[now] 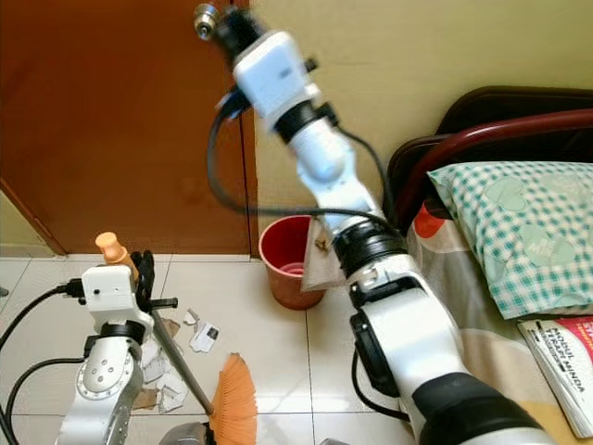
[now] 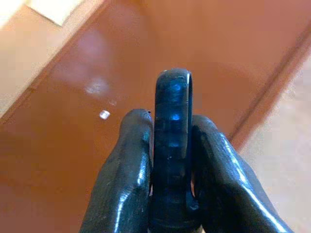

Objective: Sweep floor

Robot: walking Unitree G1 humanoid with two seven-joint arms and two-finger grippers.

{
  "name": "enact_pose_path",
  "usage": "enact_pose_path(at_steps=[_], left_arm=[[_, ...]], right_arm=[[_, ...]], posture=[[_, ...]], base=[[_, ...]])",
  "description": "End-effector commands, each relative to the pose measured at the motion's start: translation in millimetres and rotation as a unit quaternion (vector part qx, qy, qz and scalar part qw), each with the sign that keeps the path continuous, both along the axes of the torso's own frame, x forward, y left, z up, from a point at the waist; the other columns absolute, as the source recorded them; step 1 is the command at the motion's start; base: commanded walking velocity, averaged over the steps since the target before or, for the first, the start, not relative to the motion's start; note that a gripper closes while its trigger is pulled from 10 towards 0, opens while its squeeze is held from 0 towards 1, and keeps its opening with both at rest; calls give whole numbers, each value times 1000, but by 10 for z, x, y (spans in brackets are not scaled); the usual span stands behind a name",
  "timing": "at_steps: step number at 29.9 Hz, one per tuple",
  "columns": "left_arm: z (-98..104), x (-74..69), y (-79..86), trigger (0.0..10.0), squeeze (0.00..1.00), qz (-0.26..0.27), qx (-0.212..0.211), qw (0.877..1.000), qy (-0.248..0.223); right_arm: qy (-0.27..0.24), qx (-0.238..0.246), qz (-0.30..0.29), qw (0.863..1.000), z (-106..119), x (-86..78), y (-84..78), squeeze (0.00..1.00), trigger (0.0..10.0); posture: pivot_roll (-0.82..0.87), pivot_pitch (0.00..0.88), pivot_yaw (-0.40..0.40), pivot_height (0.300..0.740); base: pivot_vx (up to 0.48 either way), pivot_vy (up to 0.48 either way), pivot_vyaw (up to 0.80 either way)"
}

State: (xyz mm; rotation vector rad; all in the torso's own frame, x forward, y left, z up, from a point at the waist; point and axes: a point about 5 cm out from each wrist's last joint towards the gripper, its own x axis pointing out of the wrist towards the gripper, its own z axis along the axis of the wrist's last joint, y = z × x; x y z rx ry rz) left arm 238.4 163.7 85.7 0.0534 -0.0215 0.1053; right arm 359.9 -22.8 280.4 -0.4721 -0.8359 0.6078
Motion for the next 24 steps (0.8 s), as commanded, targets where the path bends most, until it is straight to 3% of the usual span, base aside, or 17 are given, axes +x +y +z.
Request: enact_pose_path(at_steps=[1,7,12,18,20,22,24], left_arm=[[-24,-21,41,10000,0,1,37,999,11],[-5,10,34,10000,0,-1,38,999,8],[-9,9,22,10000,0,-2,37,999,8],[-10,7,23,10000,0,0,38,999,8],[-14,25,30,10000,0,0,39,999,8],[-14,29,30,10000,0,0,39,999,8],[6,67,17,10000,0,-3,40,999,3]], right_arm=[[-35,-28,23,999,-20,-79,36,0,10000],[-74,-84,73,991,-314,-281,131,0,10000],[-68,-82,86,991,-440,-347,141,0,10000],[-84,-34,60,994,-324,-345,45,0,10000],[-142,-48,72,986,-243,-454,76,0,10000],[-153,-53,75,984,-234,-475,86,0,10000],[-135,-14,66,989,-136,-450,63,0,10000]], posture=[[57,50,-42,740],[48,47,-40,740],[47,47,-42,740],[47,47,-42,740],[42,37,-36,740],[42,37,-36,740],[42,30,-35,740]], base=[[0,0,0],[0,0,0],[0,0,0],[0,0,0],[0,0,0],[0,0,0],[0,0,0]])
